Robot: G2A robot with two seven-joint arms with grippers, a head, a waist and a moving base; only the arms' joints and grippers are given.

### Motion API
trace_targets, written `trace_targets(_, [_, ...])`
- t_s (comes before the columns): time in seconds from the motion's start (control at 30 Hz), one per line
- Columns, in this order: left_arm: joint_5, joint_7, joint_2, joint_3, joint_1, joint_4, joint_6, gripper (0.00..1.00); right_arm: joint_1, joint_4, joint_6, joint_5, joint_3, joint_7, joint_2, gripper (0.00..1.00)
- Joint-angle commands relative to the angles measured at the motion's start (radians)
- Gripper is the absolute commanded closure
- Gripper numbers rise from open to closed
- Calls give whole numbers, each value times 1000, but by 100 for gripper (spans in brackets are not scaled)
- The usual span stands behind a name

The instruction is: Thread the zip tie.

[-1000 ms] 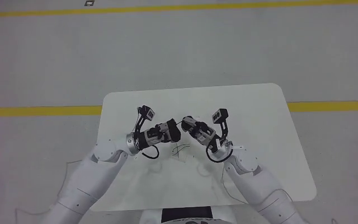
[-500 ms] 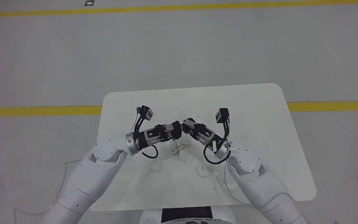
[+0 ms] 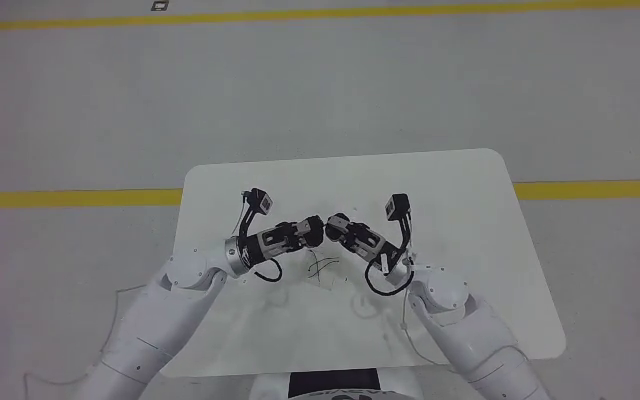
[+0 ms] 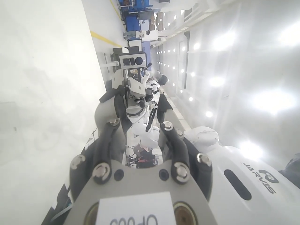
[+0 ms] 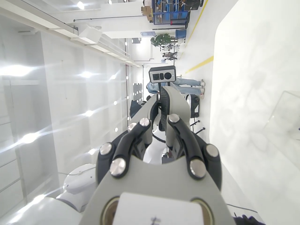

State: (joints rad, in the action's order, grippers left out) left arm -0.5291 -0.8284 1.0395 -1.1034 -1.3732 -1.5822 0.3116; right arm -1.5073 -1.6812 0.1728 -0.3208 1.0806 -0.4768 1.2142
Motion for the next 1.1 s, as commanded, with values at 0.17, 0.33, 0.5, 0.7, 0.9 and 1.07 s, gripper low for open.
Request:
trace_targets(0.17, [4, 7, 0, 1, 1, 1, 0, 82, 3, 0, 2, 2, -7, -13, 2, 100])
trace_targets(0.33, [7, 13, -1, 0, 1, 2, 1, 84, 3, -1, 6, 1, -8, -12, 2, 100])
trace_targets(0.5, [11, 18, -2, 0, 0, 3, 1, 89, -1, -5, 11, 0, -6, -11, 3, 100])
trace_targets(0.7, [17, 21, -2, 1, 0, 3, -3, 91, -5, -11, 11, 3, -7, -13, 3, 100])
trace_targets(0.9, [22, 24, -3, 3, 1, 3, -6, 93, -5, -11, 11, 4, -8, -15, 3, 100])
trace_targets(1.07, [28, 26, -3, 6, 2, 6, -9, 100, -4, -10, 13, 2, -8, -17, 4, 100])
